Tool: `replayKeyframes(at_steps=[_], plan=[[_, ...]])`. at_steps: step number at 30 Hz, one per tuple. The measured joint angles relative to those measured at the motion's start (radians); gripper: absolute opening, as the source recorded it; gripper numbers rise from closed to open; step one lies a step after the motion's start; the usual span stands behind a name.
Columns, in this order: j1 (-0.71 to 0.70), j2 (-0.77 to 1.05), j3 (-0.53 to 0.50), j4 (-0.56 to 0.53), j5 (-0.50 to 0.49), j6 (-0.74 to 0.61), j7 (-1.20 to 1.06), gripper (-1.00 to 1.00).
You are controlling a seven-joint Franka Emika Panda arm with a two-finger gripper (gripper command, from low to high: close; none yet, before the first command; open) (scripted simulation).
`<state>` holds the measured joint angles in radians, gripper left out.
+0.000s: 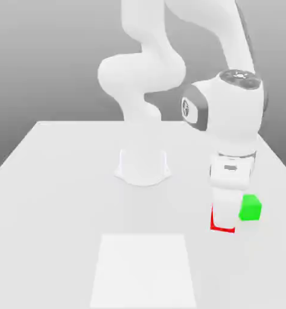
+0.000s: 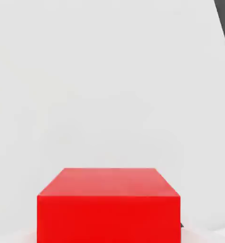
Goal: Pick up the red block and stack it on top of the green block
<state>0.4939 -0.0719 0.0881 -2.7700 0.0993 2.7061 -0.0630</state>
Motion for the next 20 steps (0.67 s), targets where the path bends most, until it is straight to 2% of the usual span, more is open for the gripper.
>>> replayKeyframes(at_steps=[8, 12, 16, 17, 20], plan=[[0.168, -0.123, 0.193, -0.098, 0.031, -0.028, 0.222, -1.00], [0.156, -0.040, 0.219, -0.100, -0.029, 0.057, 0.283, -1.00], [0.136, 0.080, 0.212, -0.098, -0.130, 0.169, 0.356, -1.00], [0.140, 0.111, 0.201, -0.097, -0.161, 0.198, 0.377, 1.00], [0.140, 0.111, 0.201, -0.097, -0.161, 0.198, 0.377, 1.00]])
